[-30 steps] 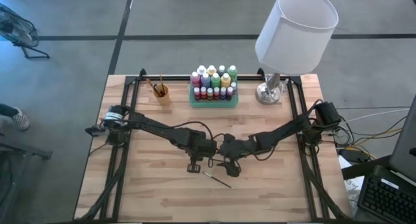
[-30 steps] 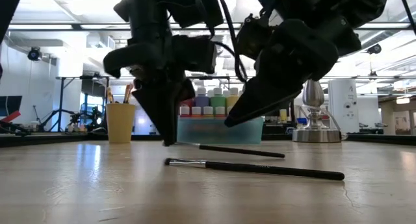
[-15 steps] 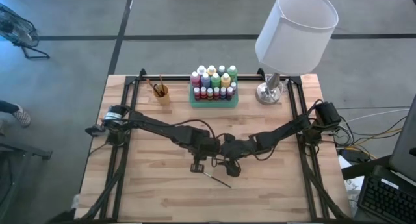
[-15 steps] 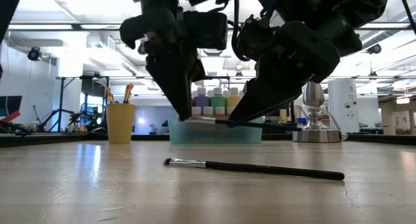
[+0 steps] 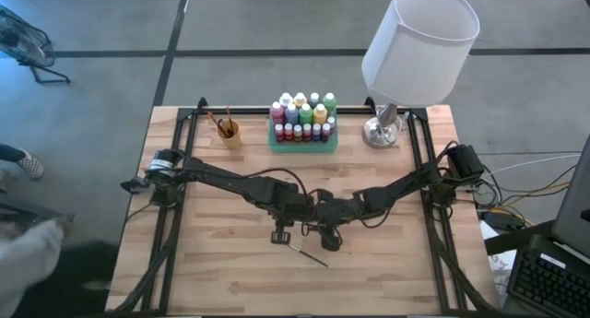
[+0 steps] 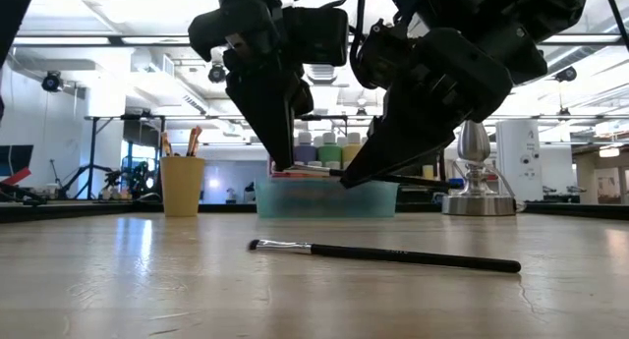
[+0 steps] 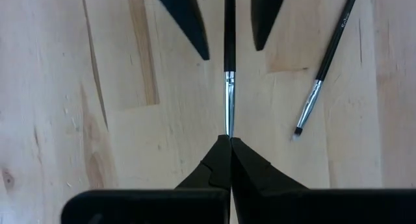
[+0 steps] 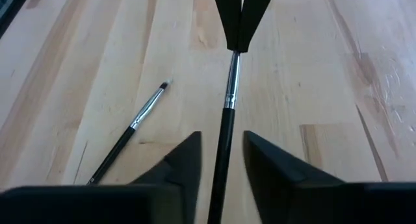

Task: Pick & Place Paint Supplies
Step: Put the silver paintbrush into the orange cup

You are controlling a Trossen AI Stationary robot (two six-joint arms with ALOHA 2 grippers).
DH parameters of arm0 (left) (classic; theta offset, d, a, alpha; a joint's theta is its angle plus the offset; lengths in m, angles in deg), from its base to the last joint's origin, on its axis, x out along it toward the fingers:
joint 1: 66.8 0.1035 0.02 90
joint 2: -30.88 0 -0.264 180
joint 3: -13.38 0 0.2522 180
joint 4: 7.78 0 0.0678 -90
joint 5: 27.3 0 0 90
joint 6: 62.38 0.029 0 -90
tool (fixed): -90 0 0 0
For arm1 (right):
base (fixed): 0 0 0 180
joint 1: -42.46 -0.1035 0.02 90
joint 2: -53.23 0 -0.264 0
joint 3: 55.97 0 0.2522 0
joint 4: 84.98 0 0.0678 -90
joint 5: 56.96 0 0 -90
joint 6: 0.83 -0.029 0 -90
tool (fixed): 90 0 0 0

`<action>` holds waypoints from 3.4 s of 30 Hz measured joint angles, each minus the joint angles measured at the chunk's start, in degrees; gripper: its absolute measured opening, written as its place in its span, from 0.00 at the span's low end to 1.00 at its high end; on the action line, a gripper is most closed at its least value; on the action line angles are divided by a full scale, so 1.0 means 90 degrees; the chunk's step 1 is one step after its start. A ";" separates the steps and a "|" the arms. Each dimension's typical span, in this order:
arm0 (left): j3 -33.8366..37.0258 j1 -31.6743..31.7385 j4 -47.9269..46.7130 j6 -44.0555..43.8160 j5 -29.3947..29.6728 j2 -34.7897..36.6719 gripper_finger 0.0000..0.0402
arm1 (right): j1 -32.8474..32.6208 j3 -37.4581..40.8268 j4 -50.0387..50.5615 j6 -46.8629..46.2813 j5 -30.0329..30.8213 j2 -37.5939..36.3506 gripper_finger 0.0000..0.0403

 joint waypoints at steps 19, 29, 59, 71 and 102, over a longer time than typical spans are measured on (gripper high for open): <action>-0.0027 -0.0002 -0.0024 -0.0212 0.0011 -0.0002 0.04 | 0.0005 -0.0015 0.0223 0.0035 0.0032 -0.0006 0.03; -0.0086 -0.0004 -0.2020 -0.0907 0.0732 0.0135 0.25 | -0.0010 0.0058 0.1728 -0.0096 0.0663 -0.0673 0.03; 0.4385 -0.0202 0.3636 -0.1861 0.1056 0.2494 0.22 | -0.0610 0.2564 0.0620 -0.0052 0.2169 -0.4577 0.03; 0.4981 -0.0192 0.7894 -0.0553 0.1142 0.2595 0.21 | -0.0610 0.3259 -0.1990 0.1319 0.2101 -0.5124 0.03; 0.3507 0.0027 1.0609 0.1643 0.0852 0.2228 0.51 | -0.0610 0.3184 -0.4122 0.2796 0.1151 -0.5083 0.03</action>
